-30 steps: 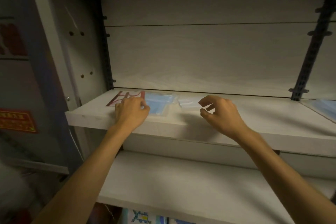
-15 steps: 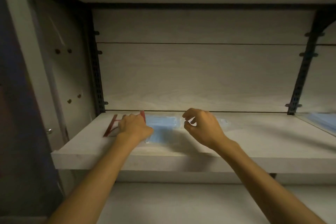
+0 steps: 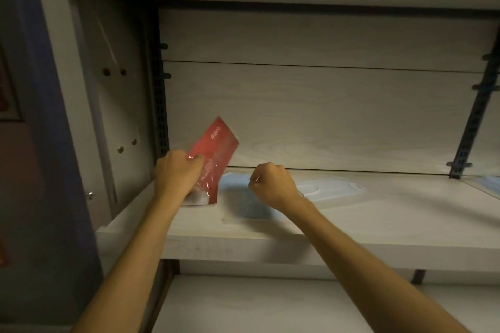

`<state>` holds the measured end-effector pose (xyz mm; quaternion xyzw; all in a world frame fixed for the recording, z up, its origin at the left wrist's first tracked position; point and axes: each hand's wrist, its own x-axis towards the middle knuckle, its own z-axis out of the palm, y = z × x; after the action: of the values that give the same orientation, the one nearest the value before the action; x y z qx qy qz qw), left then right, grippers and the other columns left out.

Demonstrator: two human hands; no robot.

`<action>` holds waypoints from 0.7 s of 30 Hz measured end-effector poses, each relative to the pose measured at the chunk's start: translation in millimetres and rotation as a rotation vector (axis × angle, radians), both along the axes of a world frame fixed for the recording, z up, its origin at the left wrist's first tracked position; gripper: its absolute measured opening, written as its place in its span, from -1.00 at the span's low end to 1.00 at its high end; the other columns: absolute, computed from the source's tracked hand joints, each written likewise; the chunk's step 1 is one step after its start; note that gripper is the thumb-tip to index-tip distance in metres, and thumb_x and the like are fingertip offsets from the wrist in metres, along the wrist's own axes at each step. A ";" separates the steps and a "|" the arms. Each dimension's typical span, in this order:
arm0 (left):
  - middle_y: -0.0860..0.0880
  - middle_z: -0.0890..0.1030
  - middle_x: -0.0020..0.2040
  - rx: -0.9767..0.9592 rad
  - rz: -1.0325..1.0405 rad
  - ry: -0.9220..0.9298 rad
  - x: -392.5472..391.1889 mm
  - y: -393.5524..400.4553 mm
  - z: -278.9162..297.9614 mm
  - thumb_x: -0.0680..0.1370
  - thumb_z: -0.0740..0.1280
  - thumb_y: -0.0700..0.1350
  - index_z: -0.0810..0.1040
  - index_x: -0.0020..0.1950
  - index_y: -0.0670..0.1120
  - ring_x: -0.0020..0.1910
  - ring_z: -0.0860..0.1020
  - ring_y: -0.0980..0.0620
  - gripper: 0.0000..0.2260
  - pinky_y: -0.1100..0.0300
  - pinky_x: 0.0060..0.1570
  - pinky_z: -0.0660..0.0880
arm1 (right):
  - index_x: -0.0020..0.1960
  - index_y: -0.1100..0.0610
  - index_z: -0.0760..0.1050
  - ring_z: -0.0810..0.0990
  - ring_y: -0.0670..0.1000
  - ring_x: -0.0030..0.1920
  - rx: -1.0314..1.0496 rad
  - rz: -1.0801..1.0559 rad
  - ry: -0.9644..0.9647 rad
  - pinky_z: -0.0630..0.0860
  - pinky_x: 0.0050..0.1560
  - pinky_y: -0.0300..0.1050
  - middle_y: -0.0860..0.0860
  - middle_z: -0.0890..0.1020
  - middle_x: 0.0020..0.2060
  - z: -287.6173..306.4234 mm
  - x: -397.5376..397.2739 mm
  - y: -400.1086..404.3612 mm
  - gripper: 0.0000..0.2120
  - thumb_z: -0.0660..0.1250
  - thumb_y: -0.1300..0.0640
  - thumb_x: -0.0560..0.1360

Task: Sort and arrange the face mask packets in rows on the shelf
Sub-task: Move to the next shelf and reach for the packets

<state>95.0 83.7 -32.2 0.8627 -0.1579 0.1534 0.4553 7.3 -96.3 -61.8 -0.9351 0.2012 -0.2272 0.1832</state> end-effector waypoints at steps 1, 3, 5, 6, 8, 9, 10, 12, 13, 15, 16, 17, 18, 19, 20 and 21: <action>-0.10 0.63 -0.25 -0.120 -0.036 0.069 1.4 6.1 -1.5 0.52 0.35 0.01 0.57 -0.23 -0.11 -0.26 0.61 -0.09 -0.78 0.09 -0.27 0.56 | -0.05 0.14 0.65 0.64 0.16 -0.07 -0.002 -0.016 0.009 0.62 -0.07 0.00 0.08 0.69 -0.11 -1.4 7.0 4.9 -0.82 0.31 0.16 0.43; -0.11 0.65 -0.19 -0.302 -0.107 0.252 2.5 16.2 -7.0 0.49 0.40 -0.11 0.56 -0.16 -0.12 -0.18 0.66 -0.14 -0.90 -0.06 -0.15 0.65 | -0.06 0.19 0.62 0.62 0.16 -0.13 -0.016 -0.045 0.042 0.57 -0.17 -0.05 0.09 0.65 -0.17 -2.9 18.8 16.5 -0.83 0.34 0.11 0.45; -0.18 0.63 -0.04 -0.366 -0.153 0.409 6.8 23.0 -13.9 0.52 0.34 -0.26 0.53 0.02 -0.19 -0.12 0.66 -0.17 -0.91 -0.02 -0.23 0.66 | -0.13 0.19 0.53 0.56 0.11 -0.20 -0.026 -0.071 0.082 0.50 -0.24 -0.07 0.07 0.57 -0.24 -3.7 28.6 27.7 -0.78 0.37 0.02 0.47; -0.20 0.62 0.02 -0.380 -0.167 0.456 10.5 25.8 -17.2 0.53 0.30 -0.32 0.51 0.10 -0.21 -0.11 0.65 -0.18 -0.83 0.02 -0.28 0.64 | -0.16 0.17 0.49 0.55 0.09 -0.21 -0.027 -0.082 0.100 0.49 -0.24 -0.07 0.06 0.55 -0.25 -3.5 31.8 32.6 -0.74 0.38 -0.04 0.48; -0.23 0.61 0.08 -0.403 -0.180 0.487 17.6 30.1 -23.3 0.51 0.24 -0.40 0.50 0.18 -0.23 -0.13 0.62 -0.15 -0.73 0.09 -0.33 0.57 | -0.13 0.14 0.46 0.56 0.09 -0.16 -0.027 -0.093 0.149 0.49 -0.19 -0.05 0.06 0.55 -0.21 -3.7 39.1 40.0 -0.67 0.37 -0.14 0.49; -0.24 0.61 0.09 -0.421 -0.180 0.498 19.1 32.2 -25.8 0.49 0.22 -0.42 0.51 0.21 -0.25 -0.14 0.61 -0.14 -0.69 0.11 -0.34 0.55 | -0.08 0.13 0.49 0.58 0.11 -0.10 -0.018 -0.090 0.180 0.49 -0.15 -0.05 0.08 0.57 -0.15 -4.2 41.8 44.3 -0.63 0.36 -0.20 0.49; -0.25 0.60 0.10 -0.452 -0.187 0.515 22.3 33.6 -29.5 0.49 0.20 -0.43 0.51 0.24 -0.26 -0.12 0.61 -0.15 -0.65 0.10 -0.34 0.56 | 0.00 0.13 0.52 0.60 0.12 -0.02 -0.005 -0.086 0.205 0.50 -0.09 -0.05 0.09 0.59 -0.09 -5.8 45.1 48.3 -0.53 0.35 -0.29 0.47; -0.25 0.59 0.11 -0.515 -0.206 0.546 24.8 36.0 -36.4 0.49 0.17 -0.44 0.51 0.29 -0.24 -0.05 0.60 -0.18 -0.60 0.05 -0.30 0.60 | 0.14 0.13 0.52 0.57 0.13 0.12 0.021 -0.076 0.252 0.53 0.10 0.00 0.09 0.57 0.03 -11.2 51.6 57.2 -0.27 0.32 -0.48 0.35; -0.24 0.59 0.11 -0.530 -0.212 0.549 24.1 37.0 -38.5 0.49 0.16 -0.44 0.51 0.30 -0.23 -0.04 0.60 -0.18 -0.59 0.04 -0.28 0.61 | 0.22 0.13 0.49 0.53 0.14 0.18 0.031 -0.074 0.270 0.50 0.18 0.05 0.10 0.54 0.10 -14.1 54.4 61.5 -0.18 0.32 -0.53 0.29; -0.20 0.60 0.05 -0.560 -0.224 0.549 22.9 38.6 -40.2 0.49 0.16 -0.45 0.51 0.28 -0.20 -0.05 0.60 -0.16 -0.59 0.05 -0.28 0.60 | 0.31 0.12 0.44 0.45 0.15 0.26 0.044 -0.075 0.273 0.44 0.28 0.11 0.11 0.47 0.20 -18.9 60.0 65.4 -0.08 0.33 -0.55 0.24; -0.17 0.60 0.02 -0.585 -0.226 0.551 22.8 39.5 -40.6 0.49 0.16 -0.45 0.51 0.26 -0.18 -0.06 0.59 -0.14 -0.60 0.06 -0.28 0.59 | 0.32 0.12 0.43 0.44 0.16 0.27 0.045 -0.076 0.269 0.43 0.30 0.13 0.12 0.46 0.23 -19.4 62.1 65.1 -0.09 0.35 -0.54 0.24; -0.15 0.60 0.00 -0.608 -0.225 0.553 22.2 40.8 -40.0 0.49 0.17 -0.45 0.52 0.24 -0.17 -0.06 0.59 -0.13 -0.61 0.06 -0.29 0.59 | 0.31 0.11 0.44 0.45 0.15 0.27 0.051 -0.075 0.266 0.43 0.30 0.12 0.11 0.46 0.23 -18.7 63.3 64.0 -0.13 0.39 -0.50 0.25; -0.14 0.59 0.01 -0.629 -0.221 0.559 22.2 41.9 -39.9 0.49 0.17 -0.45 0.52 0.23 -0.16 -0.06 0.59 -0.12 -0.62 0.06 -0.29 0.59 | 0.28 0.10 0.46 0.45 0.15 0.26 0.071 -0.069 0.262 0.44 0.30 0.10 0.10 0.47 0.22 -17.7 64.3 62.4 -0.18 0.43 -0.45 0.27; -0.14 0.59 0.02 -0.639 -0.214 0.563 21.9 42.7 -39.9 0.49 0.18 -0.44 0.52 0.22 -0.15 -0.05 0.59 -0.12 -0.62 0.06 -0.29 0.59 | 0.24 0.10 0.49 0.47 0.13 0.24 0.109 -0.056 0.256 0.47 0.26 0.05 0.09 0.50 0.18 -16.5 64.8 60.8 -0.25 0.47 -0.40 0.28; -0.14 0.58 0.02 -0.642 -0.206 0.570 21.6 43.3 -40.1 0.50 0.18 -0.44 0.51 0.22 -0.13 -0.05 0.59 -0.12 -0.63 0.06 -0.29 0.60 | 0.16 0.10 0.51 0.51 0.11 0.19 0.170 -0.039 0.244 0.50 0.17 -0.01 0.07 0.54 0.11 -16.2 65.4 58.7 -0.34 0.51 -0.34 0.28; -0.12 0.58 0.01 -0.636 -0.204 0.574 20.8 43.7 -40.3 0.50 0.18 -0.44 0.51 0.20 -0.12 -0.05 0.59 -0.12 -0.63 0.08 -0.30 0.60 | 0.07 0.11 0.53 0.56 0.09 0.12 0.244 -0.023 0.232 0.53 0.06 -0.05 0.05 0.58 0.02 -16.3 65.8 56.9 -0.42 0.54 -0.29 0.27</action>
<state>115.7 127.4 -72.5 0.6672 -0.0544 -0.0971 0.7365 73.1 -39.4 -78.1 -0.9235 0.2578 -0.0934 0.2684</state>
